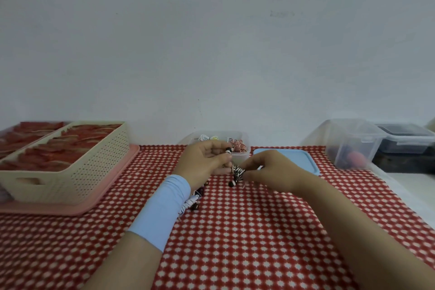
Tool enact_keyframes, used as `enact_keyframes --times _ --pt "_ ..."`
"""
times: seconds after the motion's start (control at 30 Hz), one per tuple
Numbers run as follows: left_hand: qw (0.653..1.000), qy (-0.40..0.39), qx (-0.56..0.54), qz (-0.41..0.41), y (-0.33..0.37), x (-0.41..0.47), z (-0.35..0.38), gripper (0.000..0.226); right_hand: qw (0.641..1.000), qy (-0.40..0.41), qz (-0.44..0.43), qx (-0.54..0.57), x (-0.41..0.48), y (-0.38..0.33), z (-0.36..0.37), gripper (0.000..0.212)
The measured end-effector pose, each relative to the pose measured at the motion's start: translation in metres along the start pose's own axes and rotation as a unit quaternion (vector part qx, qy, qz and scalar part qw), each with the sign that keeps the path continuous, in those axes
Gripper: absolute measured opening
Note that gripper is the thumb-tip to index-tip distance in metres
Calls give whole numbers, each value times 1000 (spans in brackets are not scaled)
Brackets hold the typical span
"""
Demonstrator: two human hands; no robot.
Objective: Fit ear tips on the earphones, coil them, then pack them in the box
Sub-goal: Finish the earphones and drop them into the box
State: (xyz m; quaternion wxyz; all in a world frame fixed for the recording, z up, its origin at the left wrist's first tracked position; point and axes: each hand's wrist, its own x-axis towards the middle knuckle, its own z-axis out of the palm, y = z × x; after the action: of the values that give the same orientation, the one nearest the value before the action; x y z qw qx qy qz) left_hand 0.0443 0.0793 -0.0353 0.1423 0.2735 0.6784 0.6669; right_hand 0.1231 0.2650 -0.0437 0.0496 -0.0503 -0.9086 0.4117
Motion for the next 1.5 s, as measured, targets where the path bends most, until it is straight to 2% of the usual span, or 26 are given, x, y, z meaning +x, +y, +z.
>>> enact_keyframes --times 0.1,0.17,0.3,0.37,0.47,0.53,0.63,0.77,0.83,0.93,1.07,1.1,1.17,1.23,1.3,1.37,1.5 --pt "999 8 32 18 20 12 -12 20 998 40 -1 56 1 -16 -11 15" --pt "996 13 76 42 35 24 -23 19 997 62 -6 55 9 -29 -18 12" --pt "976 57 201 61 43 53 -40 17 991 129 -25 -6 40 -47 -29 6" --pt "960 68 267 53 38 65 -46 14 988 141 -25 -66 56 -51 -31 12" --pt "930 36 364 28 27 73 -47 14 980 123 -15 -157 72 -50 -29 20" --pt "912 4 409 7 18 75 -44 18 973 82 3 -214 79 -44 -25 22" --pt "886 -20 464 4 6 74 -40 14 967 42 32 -251 82 -37 -19 19" --pt "878 -15 476 48 2 74 -40 18 969 42 22 -241 82 -33 -16 13" --pt "871 -51 488 25 3 72 -41 12 967 18 25 -255 81 -33 -13 16" --pt "860 -84 503 15 2 67 -44 21 963 8 23 -268 79 -36 -13 20" --pt "888 -30 456 50 10 50 -53 19 964 77 -41 -251 68 -62 -10 25" --pt "892 -17 448 54 11 45 -57 17 967 71 -58 -239 65 -70 -7 25" --pt "895 -4 443 56 13 30 -65 15 972 2 -64 -224 57 -85 5 25" --pt "894 -9 447 27 10 16 -73 11 968 -87 -48 -231 50 -92 19 25" --pt "889 -30 456 -29 1 3 -78 11 954 -134 -39 -266 45 -95 37 38" --pt "878 -70 466 -84 -10 -5 -79 23 945 -128 -34 -300 45 -90 53 56" --pt "869 -117 460 -136 -15 -17 -83 52 953 -112 -22 -282 46 -79 78 45"
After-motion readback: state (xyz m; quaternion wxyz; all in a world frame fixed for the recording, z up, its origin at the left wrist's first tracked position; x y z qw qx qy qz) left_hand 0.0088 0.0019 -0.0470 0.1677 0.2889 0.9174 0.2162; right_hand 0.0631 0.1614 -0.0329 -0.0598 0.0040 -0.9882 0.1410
